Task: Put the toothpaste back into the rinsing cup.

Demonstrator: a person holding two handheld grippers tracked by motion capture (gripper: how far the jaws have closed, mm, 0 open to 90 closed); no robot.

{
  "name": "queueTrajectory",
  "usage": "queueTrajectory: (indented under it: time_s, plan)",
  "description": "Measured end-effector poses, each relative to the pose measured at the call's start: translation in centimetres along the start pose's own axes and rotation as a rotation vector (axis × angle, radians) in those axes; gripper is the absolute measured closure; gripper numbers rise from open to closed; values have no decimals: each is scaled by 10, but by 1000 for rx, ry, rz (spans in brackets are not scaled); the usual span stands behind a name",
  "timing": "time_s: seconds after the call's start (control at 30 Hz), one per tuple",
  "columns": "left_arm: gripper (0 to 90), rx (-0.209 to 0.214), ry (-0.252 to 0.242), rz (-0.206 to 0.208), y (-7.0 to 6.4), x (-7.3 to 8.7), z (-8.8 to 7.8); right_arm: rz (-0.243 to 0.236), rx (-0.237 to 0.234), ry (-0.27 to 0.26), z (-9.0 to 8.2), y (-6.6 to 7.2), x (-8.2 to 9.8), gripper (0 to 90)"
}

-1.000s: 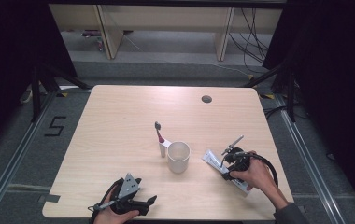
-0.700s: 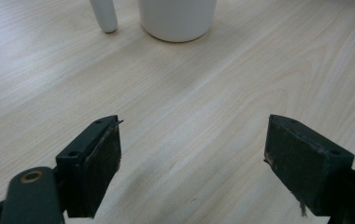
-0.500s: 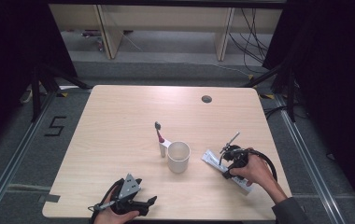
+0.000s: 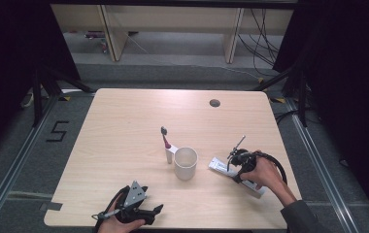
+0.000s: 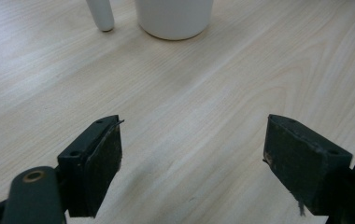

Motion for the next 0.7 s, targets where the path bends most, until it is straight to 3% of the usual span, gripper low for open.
queueTrajectory:
  time_s: [0.03, 0.07, 0.1, 0.13, 0.17, 0.23, 0.3, 0.37, 0.4, 0.57, 0.6, 0.63, 0.7]
  plan:
    - [192, 2, -6, -6, 0, -1, 0, -21, 7, 0, 0, -1, -1, 730]
    - [192, 2, -8, -12, 0, -1, 1, -2, 11, 16, 1, -1, 0, 731]
    - [192, 1, -4, -15, 0, -1, 1, -36, 21, 18, 1, -3, -1, 733]
    - [192, 3, -4, -10, 0, -1, 1, -28, 22, 26, 2, -2, -1, 735]
    - [192, 1, -6, -9, -1, -1, 1, -68, 31, 35, 1, -5, -2, 736]
    - [193, 2, -6, -8, 0, -1, 1, -81, 49, 53, 1, -5, -2, 739]
    - [193, 2, -5, -9, 0, -1, 1, -52, 49, 76, 0, -1, -2, 742]
    - [193, 2, -6, -6, -1, -1, 0, -89, 61, 77, 1, -2, -3, 743]
    - [193, 0, -6, -6, -1, -1, 0, -76, 63, 88, 1, 0, -3, 744]
    - [193, 1, -6, -6, -1, -1, 0, -109, 75, 126, 1, -1, -4, 746]
    - [193, 0, -7, -7, -1, -1, 0, -91, 60, 135, 0, 2, -4, 746]
    - [193, 1, -7, -9, -1, -1, 0, -126, 86, 142, 0, -2, -4, 746]
    - [193, 0, -3, -1, -1, -1, 0, -120, 91, 154, 0, -2, -5, 747]
Point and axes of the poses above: each handheld gripper's, and its own axes: z roughly forward along the jaws, x roughly out of its underside, y roughly to its left, the point moved 9 cm from there along z, roughly forward along the jaws, and after that the axes turned 12 degrees about y, right-handed, at the moved point
